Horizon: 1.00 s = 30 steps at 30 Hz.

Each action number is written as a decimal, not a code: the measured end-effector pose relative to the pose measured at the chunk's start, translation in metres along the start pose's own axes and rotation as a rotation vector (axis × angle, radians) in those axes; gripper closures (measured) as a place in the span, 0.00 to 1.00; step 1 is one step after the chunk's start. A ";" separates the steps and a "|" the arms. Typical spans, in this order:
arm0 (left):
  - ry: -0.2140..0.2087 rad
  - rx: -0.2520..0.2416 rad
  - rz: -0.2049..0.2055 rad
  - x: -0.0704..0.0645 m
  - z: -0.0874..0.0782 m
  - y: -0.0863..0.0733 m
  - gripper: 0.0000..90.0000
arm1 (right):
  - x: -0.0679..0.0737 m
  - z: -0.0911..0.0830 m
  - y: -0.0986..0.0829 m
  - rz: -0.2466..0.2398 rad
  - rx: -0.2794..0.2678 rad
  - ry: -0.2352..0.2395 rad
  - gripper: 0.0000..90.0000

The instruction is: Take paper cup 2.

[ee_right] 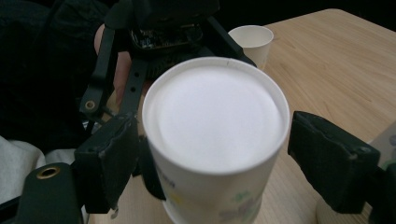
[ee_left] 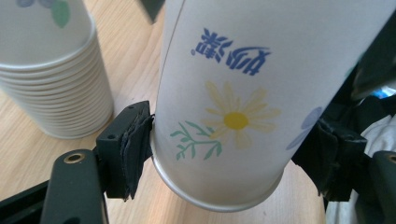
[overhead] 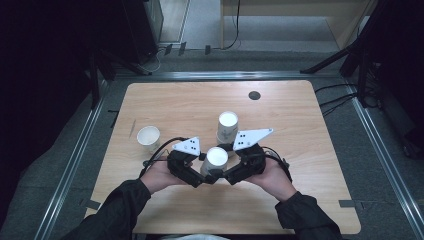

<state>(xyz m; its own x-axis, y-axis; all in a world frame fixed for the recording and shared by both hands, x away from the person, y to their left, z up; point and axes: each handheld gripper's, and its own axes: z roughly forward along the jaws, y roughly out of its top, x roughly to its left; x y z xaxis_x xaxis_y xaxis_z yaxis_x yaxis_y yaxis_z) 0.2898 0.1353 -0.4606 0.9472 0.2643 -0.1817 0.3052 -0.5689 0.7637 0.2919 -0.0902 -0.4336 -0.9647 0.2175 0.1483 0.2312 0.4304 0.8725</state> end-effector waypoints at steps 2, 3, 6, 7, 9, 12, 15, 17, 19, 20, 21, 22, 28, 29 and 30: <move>0.013 0.018 0.005 0.000 -0.002 0.000 0.27 | 0.001 -0.004 -0.004 -0.005 0.015 -0.005 0.19; 0.016 0.029 0.007 0.000 -0.003 0.000 0.27 | 0.001 -0.004 -0.004 -0.005 0.015 -0.005 0.19; 0.034 0.068 0.017 0.002 -0.006 0.002 0.27 | 0.004 -0.004 -0.009 -0.030 0.064 -0.017 0.19; 0.034 0.068 0.017 0.002 -0.006 0.002 0.27 | 0.004 -0.002 -0.009 -0.034 0.068 -0.015 0.19; 0.046 0.088 0.024 0.004 -0.008 0.003 0.27 | 0.005 0.000 -0.009 -0.032 0.076 -0.010 0.19; 0.074 0.145 0.034 0.009 -0.014 0.003 0.27 | 0.006 0.008 -0.011 -0.036 0.107 -0.003 0.19; 0.077 0.168 0.027 0.012 -0.017 0.001 0.27 | 0.006 0.011 -0.014 -0.041 0.125 -0.002 0.19; 0.089 0.195 0.023 0.015 -0.019 -0.001 0.27 | 0.005 0.014 -0.017 -0.037 0.143 -0.006 0.19; 0.107 0.233 0.033 0.017 -0.019 -0.003 0.27 | 0.005 0.015 -0.018 -0.037 0.150 -0.008 0.19; 0.115 0.253 0.042 0.017 -0.019 -0.004 0.27 | 0.004 0.016 -0.019 -0.037 0.153 -0.010 0.20; 0.123 0.266 0.048 0.017 -0.019 -0.004 0.27 | 0.004 0.016 -0.019 -0.037 0.153 -0.010 0.20; 0.118 0.288 0.054 0.016 -0.018 -0.004 0.27 | 0.002 0.016 -0.020 -0.034 0.153 -0.011 0.20; 0.101 0.384 0.103 0.009 -0.007 -0.004 0.27 | 0.000 0.018 -0.023 -0.033 0.160 0.003 0.22; 0.101 0.384 0.103 0.009 -0.007 -0.004 0.27 | 0.000 0.018 -0.023 -0.033 0.160 0.003 0.22; 0.095 0.397 0.108 0.008 -0.004 -0.004 0.27 | 0.000 0.019 -0.024 -0.033 0.161 0.005 0.22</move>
<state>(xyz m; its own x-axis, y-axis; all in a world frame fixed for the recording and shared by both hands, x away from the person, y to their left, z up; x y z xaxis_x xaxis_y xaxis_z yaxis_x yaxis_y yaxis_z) 0.2955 0.1429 -0.4624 0.9681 0.2472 -0.0413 0.2368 -0.8483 0.4736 0.2889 -0.0838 -0.4634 -0.9728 0.1965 0.1231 0.2157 0.5725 0.7910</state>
